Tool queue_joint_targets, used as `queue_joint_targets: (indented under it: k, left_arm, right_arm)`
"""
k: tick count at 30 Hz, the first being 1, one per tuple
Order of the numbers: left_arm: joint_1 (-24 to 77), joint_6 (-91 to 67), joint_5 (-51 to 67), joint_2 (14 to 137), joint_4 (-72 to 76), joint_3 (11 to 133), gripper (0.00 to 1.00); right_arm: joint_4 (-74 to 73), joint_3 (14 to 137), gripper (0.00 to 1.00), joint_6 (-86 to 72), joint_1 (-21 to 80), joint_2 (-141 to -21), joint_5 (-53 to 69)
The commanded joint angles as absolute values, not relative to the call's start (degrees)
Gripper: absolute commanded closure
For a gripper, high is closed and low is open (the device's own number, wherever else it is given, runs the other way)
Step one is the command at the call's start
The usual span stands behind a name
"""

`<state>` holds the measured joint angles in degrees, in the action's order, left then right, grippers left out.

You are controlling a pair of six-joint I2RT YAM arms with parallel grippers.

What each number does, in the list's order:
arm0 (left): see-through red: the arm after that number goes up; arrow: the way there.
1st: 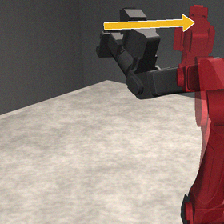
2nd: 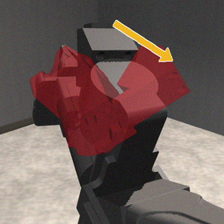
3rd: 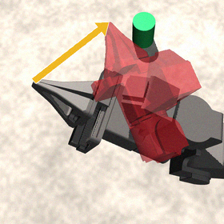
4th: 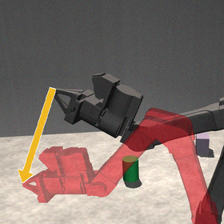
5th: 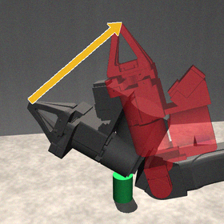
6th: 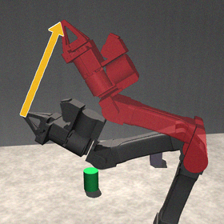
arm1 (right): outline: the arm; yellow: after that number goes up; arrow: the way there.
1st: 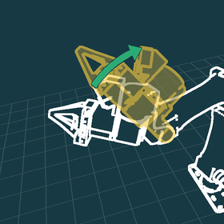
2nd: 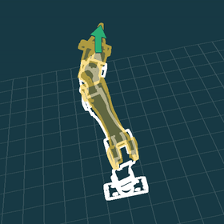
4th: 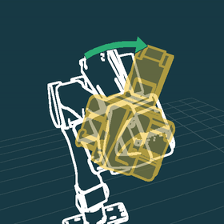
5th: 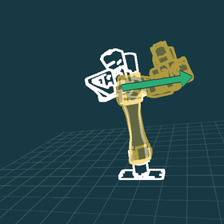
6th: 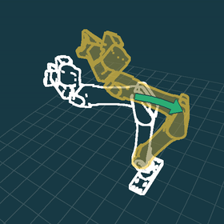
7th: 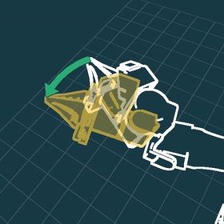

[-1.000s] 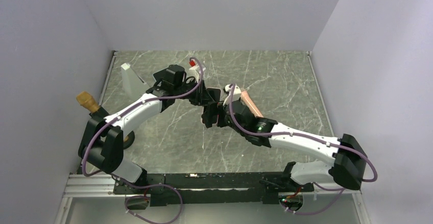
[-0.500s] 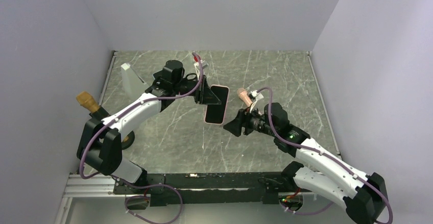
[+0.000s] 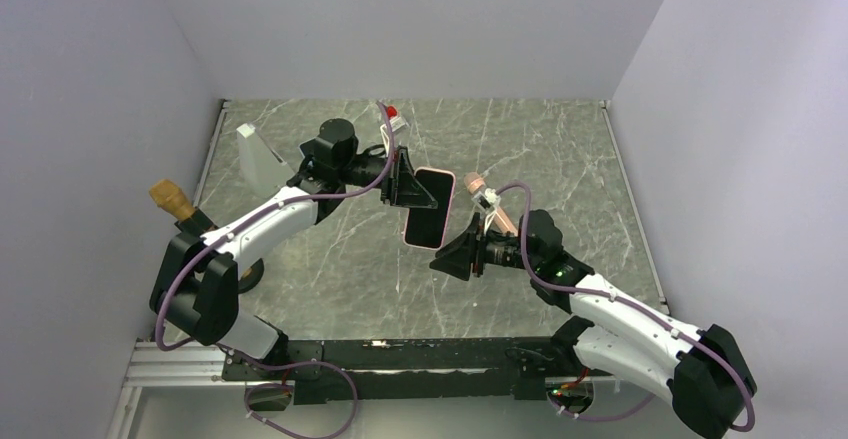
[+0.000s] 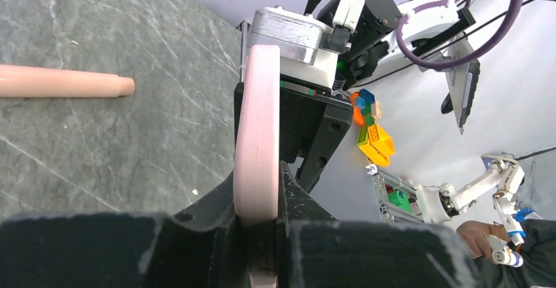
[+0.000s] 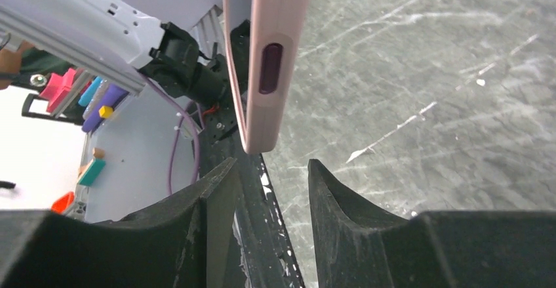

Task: Take the phone out of the phone case
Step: Pick up the phone at the center of the board, then remove the phone case from the phone.

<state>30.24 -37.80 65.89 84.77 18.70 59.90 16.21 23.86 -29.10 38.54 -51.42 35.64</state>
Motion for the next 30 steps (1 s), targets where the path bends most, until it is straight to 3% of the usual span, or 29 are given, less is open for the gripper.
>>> queue_joint_targets:
  k: [1, 17, 30]
  left_arm:
    - [30.7, -40.5, 69.5, 81.5, 25.8, 60.3, 1.0]
    - [30.7, -46.3, 72.8, 83.2, 32.8, 59.7, 1.0]
    - [30.9, -43.7, 72.5, 84.1, 29.1, 60.5, 1.0]
  right_arm:
    - [27.3, 23.1, 0.54, -29.0, 38.4, -50.1, 40.0]
    - [27.9, 26.1, 0.58, -27.2, 38.0, -52.3, 41.1]
    - [31.3, 26.3, 0.53, -28.7, 37.2, -53.0, 43.8]
